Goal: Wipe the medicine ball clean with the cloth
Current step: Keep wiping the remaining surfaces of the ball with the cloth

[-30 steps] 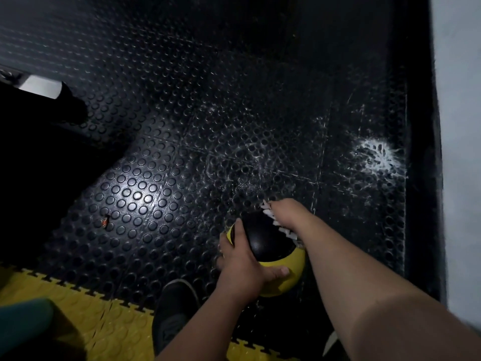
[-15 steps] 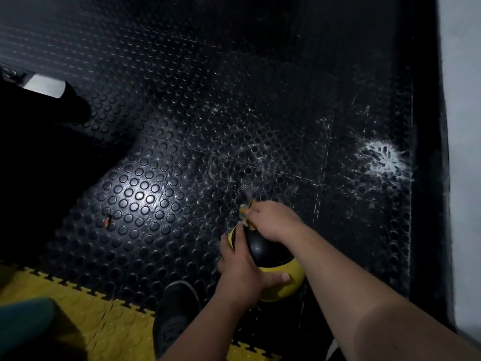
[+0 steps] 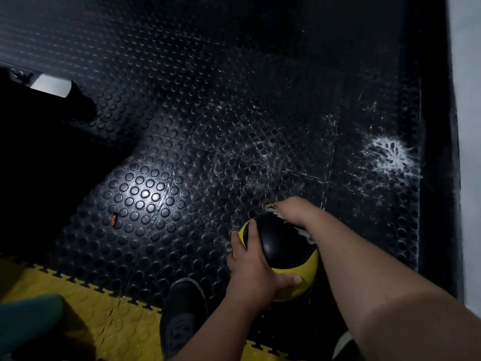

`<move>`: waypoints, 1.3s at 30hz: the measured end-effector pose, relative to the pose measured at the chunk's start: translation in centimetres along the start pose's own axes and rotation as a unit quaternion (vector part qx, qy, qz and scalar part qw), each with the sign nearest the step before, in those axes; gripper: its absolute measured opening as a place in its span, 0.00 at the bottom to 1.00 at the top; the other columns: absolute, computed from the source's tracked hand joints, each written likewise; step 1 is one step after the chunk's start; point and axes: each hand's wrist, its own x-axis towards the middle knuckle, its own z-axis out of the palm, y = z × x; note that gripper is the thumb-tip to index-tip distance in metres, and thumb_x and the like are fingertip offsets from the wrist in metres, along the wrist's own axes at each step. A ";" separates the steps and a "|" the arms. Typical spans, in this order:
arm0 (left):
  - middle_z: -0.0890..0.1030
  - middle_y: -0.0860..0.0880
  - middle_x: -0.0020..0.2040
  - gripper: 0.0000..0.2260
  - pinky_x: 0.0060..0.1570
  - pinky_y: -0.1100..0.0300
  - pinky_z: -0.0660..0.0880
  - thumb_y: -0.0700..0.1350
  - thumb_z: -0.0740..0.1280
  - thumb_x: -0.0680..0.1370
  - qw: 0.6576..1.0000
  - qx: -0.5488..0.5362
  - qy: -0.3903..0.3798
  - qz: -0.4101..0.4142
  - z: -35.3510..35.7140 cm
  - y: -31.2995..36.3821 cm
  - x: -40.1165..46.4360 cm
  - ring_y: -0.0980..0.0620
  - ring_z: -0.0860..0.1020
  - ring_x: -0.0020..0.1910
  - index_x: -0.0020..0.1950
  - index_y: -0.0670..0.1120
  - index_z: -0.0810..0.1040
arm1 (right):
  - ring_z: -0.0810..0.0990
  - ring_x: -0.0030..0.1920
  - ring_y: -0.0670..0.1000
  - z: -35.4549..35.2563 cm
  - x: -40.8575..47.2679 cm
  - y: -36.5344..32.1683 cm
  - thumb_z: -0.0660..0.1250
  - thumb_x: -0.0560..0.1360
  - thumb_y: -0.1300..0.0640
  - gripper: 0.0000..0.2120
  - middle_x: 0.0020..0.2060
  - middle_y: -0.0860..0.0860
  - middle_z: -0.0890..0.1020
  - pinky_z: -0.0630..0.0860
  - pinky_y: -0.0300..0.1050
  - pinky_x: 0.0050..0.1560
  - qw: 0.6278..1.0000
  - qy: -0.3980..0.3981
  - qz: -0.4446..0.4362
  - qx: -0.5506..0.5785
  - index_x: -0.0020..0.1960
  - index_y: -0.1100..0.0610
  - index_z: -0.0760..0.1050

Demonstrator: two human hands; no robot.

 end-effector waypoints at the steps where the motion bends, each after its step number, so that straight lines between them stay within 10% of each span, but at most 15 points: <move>1: 0.35 0.51 0.81 0.64 0.75 0.41 0.58 0.60 0.83 0.61 1.000 0.004 0.000 -0.001 0.1 0.1 0.0 0.36 0.48 0.80 0.78 0.67 0.35 | 0.78 0.64 0.60 0.0 -0.2 -0.2 0.54 0.84 0.55 0.18 0.68 0.58 0.78 0.73 0.50 0.62 1.000 0.001 -0.001 -0.007 0.70 0.53 0.74; 7: 0.36 0.53 0.81 0.65 0.77 0.42 0.56 0.62 0.83 0.59 1.000 -0.004 0.013 0.016 0.3 -1.3 0.2 0.39 0.47 0.80 0.78 0.67 0.36 | 0.78 0.63 0.57 1.2 -2.3 -2.2 0.57 0.83 0.45 0.18 0.63 0.52 0.81 0.74 0.53 0.63 0.991 0.061 -0.044 0.108 0.62 0.51 0.81; 13: 0.36 0.52 0.81 0.64 0.75 0.38 0.56 0.61 0.83 0.60 1.000 -0.011 0.006 0.015 0.2 -0.6 0.2 0.36 0.47 0.80 0.78 0.68 0.37 | 0.81 0.56 0.59 2.4 -1.4 2.8 0.56 0.84 0.51 0.18 0.57 0.58 0.83 0.77 0.52 0.61 0.938 0.048 0.115 0.324 0.61 0.59 0.81; 18: 0.38 0.53 0.81 0.65 0.76 0.42 0.57 0.62 0.83 0.58 1.000 -0.011 0.014 0.017 0.2 -1.3 0.5 0.38 0.49 0.80 0.78 0.68 0.37 | 0.77 0.56 0.53 4.9 -5.4 -0.1 0.55 0.84 0.44 0.19 0.55 0.47 0.78 0.74 0.51 0.57 0.926 0.215 0.014 0.310 0.62 0.49 0.81; 23: 0.35 0.53 0.81 0.64 0.75 0.39 0.57 0.61 0.83 0.60 1.000 0.002 0.006 0.012 0.6 -0.2 -0.1 0.37 0.46 0.80 0.79 0.67 0.36 | 0.79 0.60 0.59 3.1 -3.8 3.0 0.57 0.83 0.61 0.16 0.58 0.58 0.80 0.74 0.48 0.53 0.917 0.080 0.145 0.363 0.67 0.62 0.76; 30: 0.38 0.48 0.82 0.64 0.76 0.40 0.56 0.61 0.83 0.60 1.000 -0.016 -0.005 0.021 -0.4 -1.2 1.1 0.35 0.49 0.80 0.80 0.65 0.38 | 0.69 0.71 0.53 5.1 -7.7 -2.7 0.54 0.84 0.45 0.20 0.71 0.47 0.74 0.67 0.53 0.71 0.938 0.237 0.008 0.251 0.69 0.48 0.77; 34: 0.38 0.52 0.82 0.65 0.77 0.40 0.56 0.62 0.84 0.57 0.999 -0.019 -0.001 0.029 -0.1 -1.4 0.6 0.37 0.48 0.80 0.79 0.68 0.38 | 0.82 0.49 0.56 5.3 -4.4 2.5 0.60 0.82 0.47 0.17 0.49 0.55 0.85 0.79 0.51 0.53 0.812 0.131 0.156 0.546 0.55 0.55 0.84; 37: 0.39 0.54 0.81 0.66 0.77 0.39 0.57 0.64 0.83 0.54 0.998 -0.043 -0.024 0.042 -1.0 -2.4 1.2 0.40 0.49 0.81 0.78 0.70 0.39 | 0.85 0.50 0.60 7.8 -3.4 4.7 0.70 0.76 0.40 0.21 0.47 0.58 0.88 0.81 0.58 0.58 0.677 0.040 0.217 0.702 0.52 0.57 0.86; 39: 0.42 0.55 0.81 0.67 0.78 0.42 0.58 0.66 0.82 0.51 0.996 -0.067 -0.034 0.051 -1.9 -3.3 1.7 0.44 0.50 0.81 0.78 0.70 0.40 | 0.86 0.51 0.63 9.0 -3.5 4.3 0.67 0.79 0.44 0.18 0.48 0.59 0.88 0.81 0.64 0.59 0.650 0.042 0.221 0.726 0.52 0.57 0.86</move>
